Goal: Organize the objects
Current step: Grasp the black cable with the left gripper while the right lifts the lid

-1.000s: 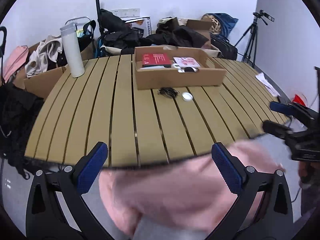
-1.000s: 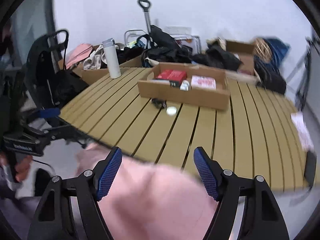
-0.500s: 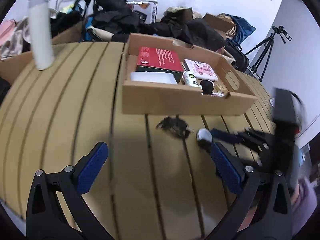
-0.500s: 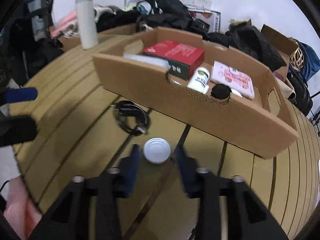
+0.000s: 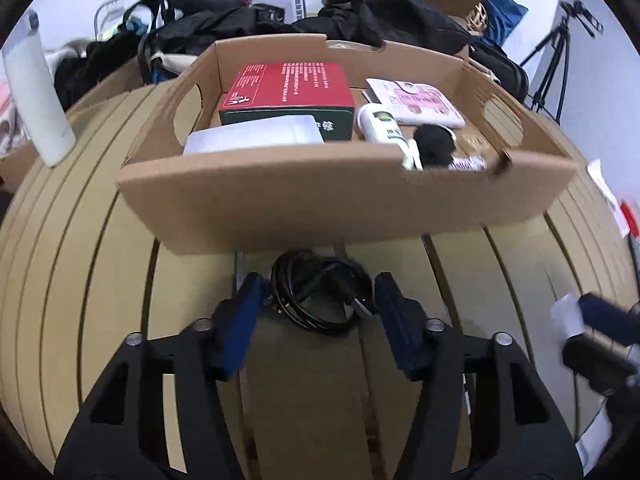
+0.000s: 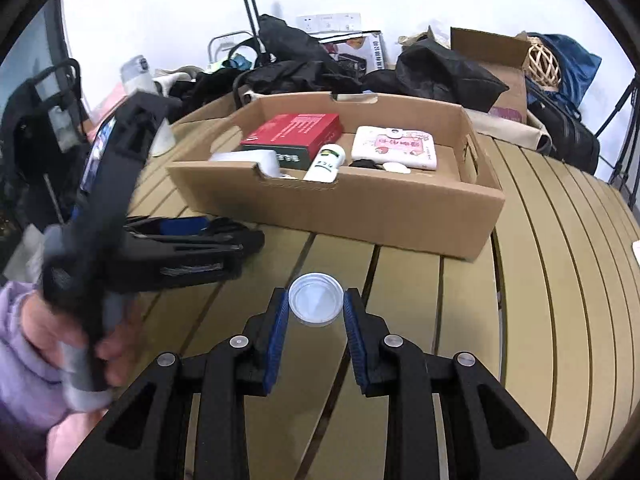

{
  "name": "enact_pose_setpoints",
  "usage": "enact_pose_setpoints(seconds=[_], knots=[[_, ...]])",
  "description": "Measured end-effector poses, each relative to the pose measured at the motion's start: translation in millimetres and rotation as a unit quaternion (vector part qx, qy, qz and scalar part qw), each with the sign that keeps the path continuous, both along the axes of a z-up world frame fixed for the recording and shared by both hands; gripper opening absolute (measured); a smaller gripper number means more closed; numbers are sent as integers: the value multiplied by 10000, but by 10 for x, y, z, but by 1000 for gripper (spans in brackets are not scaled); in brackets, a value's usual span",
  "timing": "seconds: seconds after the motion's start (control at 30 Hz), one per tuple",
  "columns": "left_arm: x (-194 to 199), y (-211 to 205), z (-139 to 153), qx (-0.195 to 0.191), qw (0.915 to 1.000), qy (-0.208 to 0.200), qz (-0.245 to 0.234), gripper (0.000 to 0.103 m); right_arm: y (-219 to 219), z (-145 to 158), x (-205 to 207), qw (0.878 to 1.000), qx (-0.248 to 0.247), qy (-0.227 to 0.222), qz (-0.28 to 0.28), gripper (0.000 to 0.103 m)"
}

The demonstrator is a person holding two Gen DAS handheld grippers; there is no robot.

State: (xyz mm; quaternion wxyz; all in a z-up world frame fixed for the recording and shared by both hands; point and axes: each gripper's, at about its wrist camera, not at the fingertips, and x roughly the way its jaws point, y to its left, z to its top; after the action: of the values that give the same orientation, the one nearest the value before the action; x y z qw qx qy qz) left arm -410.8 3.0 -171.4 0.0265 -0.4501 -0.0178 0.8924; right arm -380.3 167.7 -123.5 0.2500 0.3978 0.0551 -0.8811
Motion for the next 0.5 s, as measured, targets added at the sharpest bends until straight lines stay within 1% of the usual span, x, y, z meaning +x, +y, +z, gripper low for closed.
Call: enact_pose_setpoints(seconds=[0.07, 0.1, 0.17, 0.2, 0.27, 0.33, 0.43, 0.5], knots=[[120, 29, -5, -69, 9999, -70, -81, 43, -27, 67, 107, 9999, 66, 77, 69, 31], [192, 23, 11, -37, 9999, -123, -92, 43, -42, 114, 172, 9998, 106, 135, 80, 31], [449, -18, 164, 252, 9993, -168, -203, 41, -46, 206, 282, 9997, 123, 201, 113, 31], [615, -48, 308, 427, 9986, -114, -287, 41, -26, 299, 392, 9995, 118, 274, 142, 31], [1009, -117, 669, 779, 9959, 171, -427, 41, 17, 417, 571, 9990, 167, 348, 234, 31], [1447, -167, 1061, 1004, 9924, 459, -551, 41, 74, 535, 824, 9982, 266, 462, 261, 31], [2072, -228, 1488, 1082, 9891, 803, -586, 41, 215, 718, 1356, 9979, 262, 554, 231, 31], [2352, -265, 1666, 1050, 9882, 964, -557, 41, 301, 806, 1671, 9978, 190, 607, 194, 31]])
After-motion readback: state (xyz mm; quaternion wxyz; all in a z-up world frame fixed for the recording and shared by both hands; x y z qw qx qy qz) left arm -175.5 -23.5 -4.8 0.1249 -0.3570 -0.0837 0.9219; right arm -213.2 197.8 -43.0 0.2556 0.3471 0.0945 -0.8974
